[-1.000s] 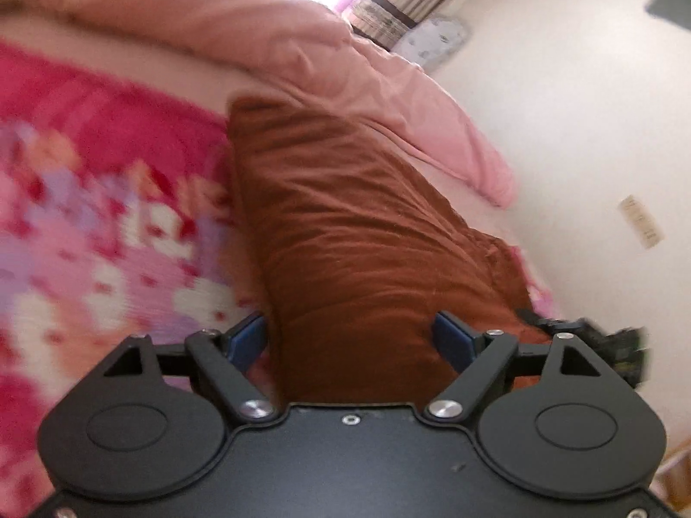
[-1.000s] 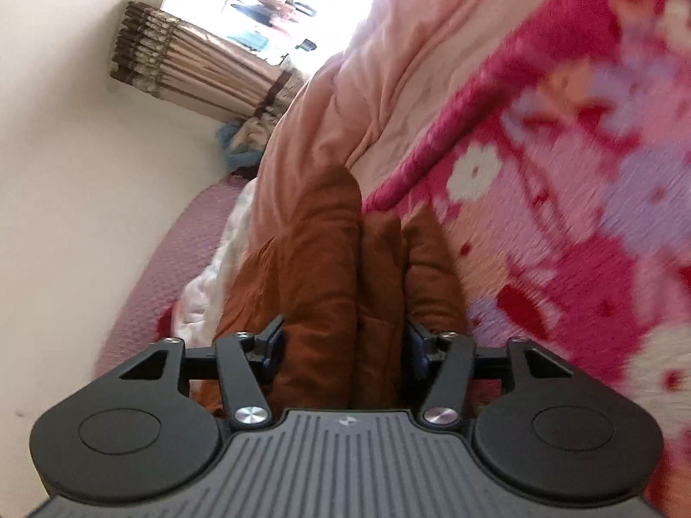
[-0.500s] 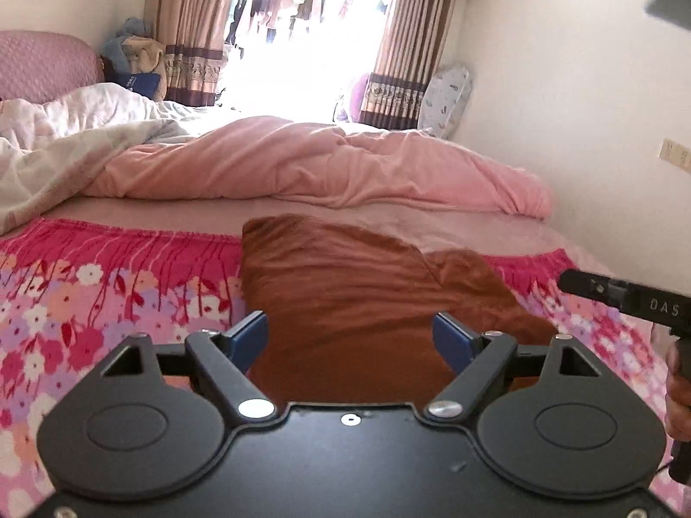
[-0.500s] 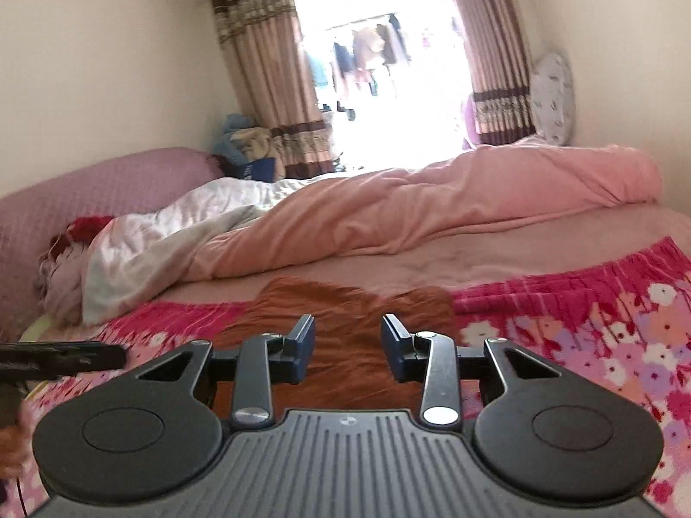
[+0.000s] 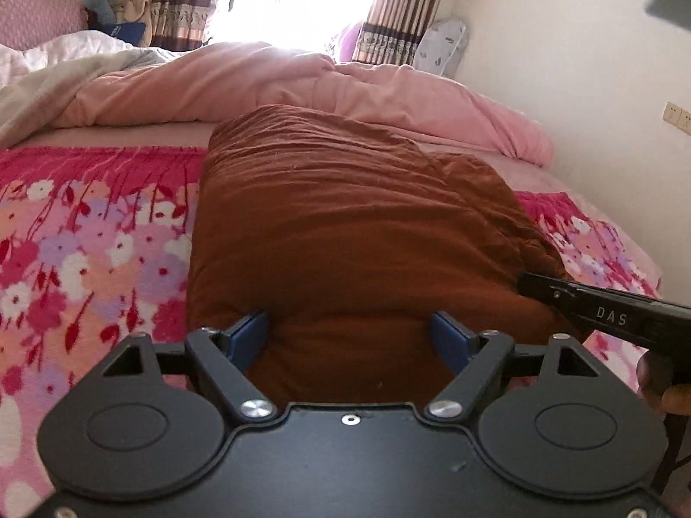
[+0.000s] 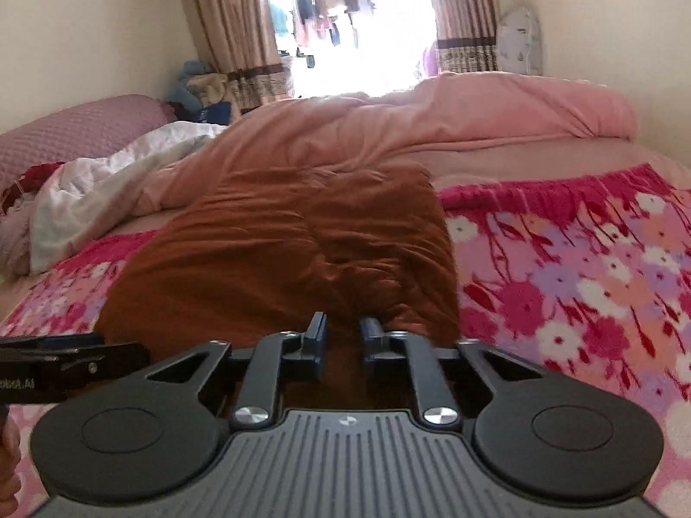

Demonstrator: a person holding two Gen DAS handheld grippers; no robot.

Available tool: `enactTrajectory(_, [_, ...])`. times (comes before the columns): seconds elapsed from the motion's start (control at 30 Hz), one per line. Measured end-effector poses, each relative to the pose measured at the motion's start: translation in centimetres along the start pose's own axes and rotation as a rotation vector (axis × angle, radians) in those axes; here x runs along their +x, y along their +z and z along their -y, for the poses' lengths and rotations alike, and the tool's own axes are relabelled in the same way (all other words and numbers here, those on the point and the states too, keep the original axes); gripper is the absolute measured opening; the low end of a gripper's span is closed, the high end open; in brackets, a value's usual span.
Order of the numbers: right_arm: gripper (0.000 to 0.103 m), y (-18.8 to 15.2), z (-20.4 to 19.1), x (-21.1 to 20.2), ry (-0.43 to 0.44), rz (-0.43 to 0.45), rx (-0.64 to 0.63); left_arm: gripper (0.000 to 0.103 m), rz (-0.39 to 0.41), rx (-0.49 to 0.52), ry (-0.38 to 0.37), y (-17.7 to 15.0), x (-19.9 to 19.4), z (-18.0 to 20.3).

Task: Fold large clothes
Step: 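Open both tools and release the folded jacket bundle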

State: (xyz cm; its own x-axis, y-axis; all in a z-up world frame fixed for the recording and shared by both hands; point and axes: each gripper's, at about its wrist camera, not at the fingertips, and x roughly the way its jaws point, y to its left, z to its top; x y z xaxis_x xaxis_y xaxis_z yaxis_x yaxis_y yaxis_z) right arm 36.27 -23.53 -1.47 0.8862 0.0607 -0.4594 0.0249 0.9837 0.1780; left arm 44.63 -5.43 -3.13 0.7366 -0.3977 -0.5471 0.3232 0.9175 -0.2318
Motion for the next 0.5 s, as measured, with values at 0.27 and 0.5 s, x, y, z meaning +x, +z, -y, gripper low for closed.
enactTrajectory(0.27, [0.01,-0.3,0.0,-0.3,0.011,-0.007,-0.009,0.082,-0.017,-0.005,-0.019,0.9,-0.9,-0.3])
enactTrajectory(0.5, [0.014,2.4,-0.6,-1.8,0.029,0.004,-0.004,0.082,0.036,-0.022,-0.029,5.3,-2.4,-1.1])
